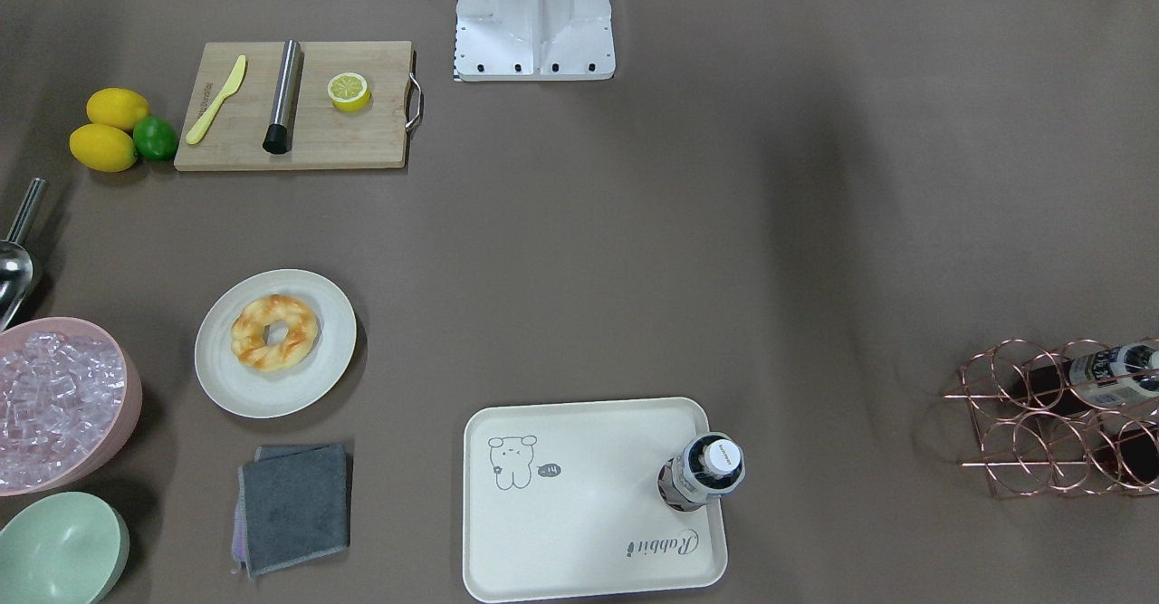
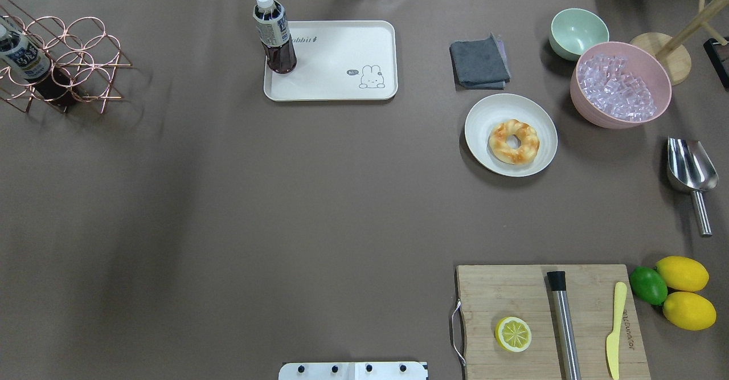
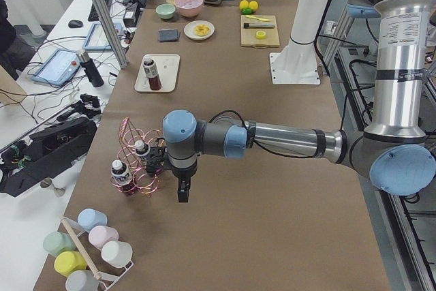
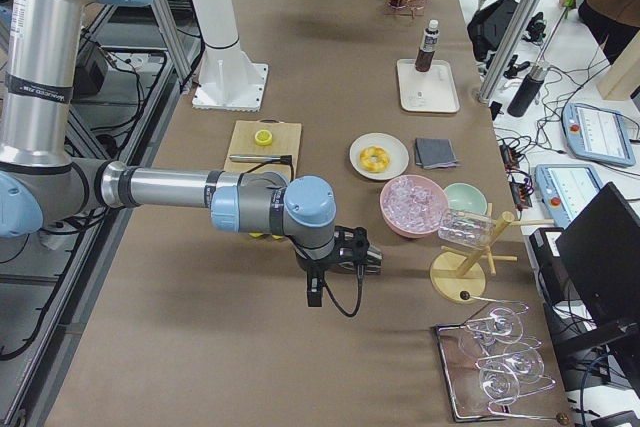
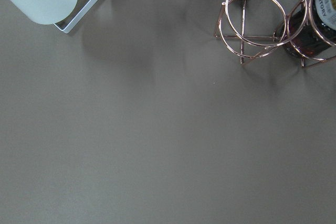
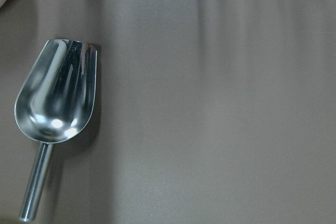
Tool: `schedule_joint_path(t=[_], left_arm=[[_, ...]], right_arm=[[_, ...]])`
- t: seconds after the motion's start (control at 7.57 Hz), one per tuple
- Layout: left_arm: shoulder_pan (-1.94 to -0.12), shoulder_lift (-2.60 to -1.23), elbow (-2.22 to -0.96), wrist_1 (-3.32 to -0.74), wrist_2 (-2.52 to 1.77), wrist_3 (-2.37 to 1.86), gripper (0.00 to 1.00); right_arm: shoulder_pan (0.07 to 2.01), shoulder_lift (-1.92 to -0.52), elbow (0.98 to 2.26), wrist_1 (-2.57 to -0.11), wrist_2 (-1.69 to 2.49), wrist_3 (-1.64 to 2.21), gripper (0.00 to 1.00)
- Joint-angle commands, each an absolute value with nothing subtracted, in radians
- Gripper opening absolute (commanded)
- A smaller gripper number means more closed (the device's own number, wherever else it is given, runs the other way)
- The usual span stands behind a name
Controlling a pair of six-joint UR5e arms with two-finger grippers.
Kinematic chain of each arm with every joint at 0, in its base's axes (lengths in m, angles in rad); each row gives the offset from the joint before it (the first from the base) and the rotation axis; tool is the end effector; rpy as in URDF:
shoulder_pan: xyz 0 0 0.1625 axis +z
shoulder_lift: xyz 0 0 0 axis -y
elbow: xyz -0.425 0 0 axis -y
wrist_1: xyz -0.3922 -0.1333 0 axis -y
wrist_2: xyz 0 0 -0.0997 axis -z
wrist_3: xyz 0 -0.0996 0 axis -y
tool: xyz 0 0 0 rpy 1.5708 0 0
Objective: Place donut on tray
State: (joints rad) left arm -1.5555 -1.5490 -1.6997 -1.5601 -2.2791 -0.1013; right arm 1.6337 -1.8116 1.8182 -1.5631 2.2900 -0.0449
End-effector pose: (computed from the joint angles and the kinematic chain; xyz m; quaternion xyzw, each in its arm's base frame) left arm -0.0610 -0.4882 0.6112 0.0249 0.3484 -0.0236 0.9367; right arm 0.0922 -0.3866 0.6461 0.0256 -0.3510 0.0059 0.9360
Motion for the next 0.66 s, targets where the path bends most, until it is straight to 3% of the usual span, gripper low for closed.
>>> schedule_joint_path(t=[0.0, 0.53], left_arm=[[-1.555, -1.548, -1.700, -1.560, -2.278, -0.101, 0.99], [-1.555, -1.546, -1.700, -1.560, -2.278, -0.101, 0.99]], right_arm=[[1.634, -1.834, 1.860, -1.563, 2.312, -0.032, 1.00], [1.427, -1.772, 1.963, -1.551, 2.329, 0.347, 1.00]])
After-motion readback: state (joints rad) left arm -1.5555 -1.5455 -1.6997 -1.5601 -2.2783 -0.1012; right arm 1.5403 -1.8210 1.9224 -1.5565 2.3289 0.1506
